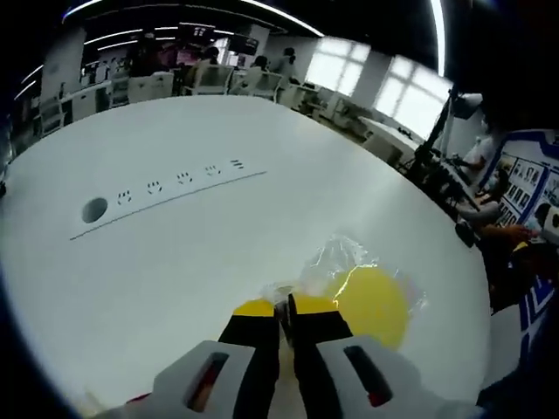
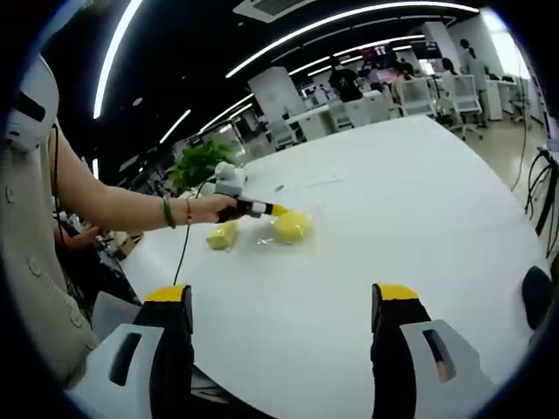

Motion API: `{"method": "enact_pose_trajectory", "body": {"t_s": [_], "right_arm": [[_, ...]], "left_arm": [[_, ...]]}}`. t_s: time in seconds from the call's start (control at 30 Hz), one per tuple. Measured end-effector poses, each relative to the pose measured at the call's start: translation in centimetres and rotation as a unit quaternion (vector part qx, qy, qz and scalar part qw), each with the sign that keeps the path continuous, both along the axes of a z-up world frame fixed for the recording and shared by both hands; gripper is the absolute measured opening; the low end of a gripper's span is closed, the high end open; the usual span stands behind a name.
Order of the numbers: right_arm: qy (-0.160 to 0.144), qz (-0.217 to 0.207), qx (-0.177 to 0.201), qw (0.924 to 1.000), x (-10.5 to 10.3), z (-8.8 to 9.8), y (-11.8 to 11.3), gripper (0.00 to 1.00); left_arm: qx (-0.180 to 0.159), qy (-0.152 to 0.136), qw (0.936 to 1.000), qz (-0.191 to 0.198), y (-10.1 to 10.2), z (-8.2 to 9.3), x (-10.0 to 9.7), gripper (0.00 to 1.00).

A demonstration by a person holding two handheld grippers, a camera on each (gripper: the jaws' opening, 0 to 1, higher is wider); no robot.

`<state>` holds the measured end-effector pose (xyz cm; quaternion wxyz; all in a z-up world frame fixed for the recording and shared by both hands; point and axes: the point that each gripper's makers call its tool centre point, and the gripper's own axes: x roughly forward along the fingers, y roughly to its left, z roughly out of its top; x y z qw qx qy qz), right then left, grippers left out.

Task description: Compare the silicone blocks by pressing each to a similar depth, holding the contact briefly, and releasing to observe deformation and rebound differences across the visible hardness samples.

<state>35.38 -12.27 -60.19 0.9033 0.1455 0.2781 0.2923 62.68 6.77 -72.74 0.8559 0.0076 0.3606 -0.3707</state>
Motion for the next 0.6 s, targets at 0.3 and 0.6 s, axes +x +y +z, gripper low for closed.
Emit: {"method": "enact_pose_trajectory", "body": {"t_s": [0.3, 0.6], "right_arm": [[-0.003, 0.002, -0.004, 1.0, -0.7, 0.7, 0.8, 0.78], [-0.021, 0.02, -0.009, 0.9996, -2.1, 2.8, 3.5, 0.79]], "left_arm": [[0.031, 0.001, 0.999, 0.031, 1.5, 0.3, 0.0, 0.14], [0.041, -0.052, 0.9976, 0.022, 4.5, 5.7, -4.0, 0.41]]}}
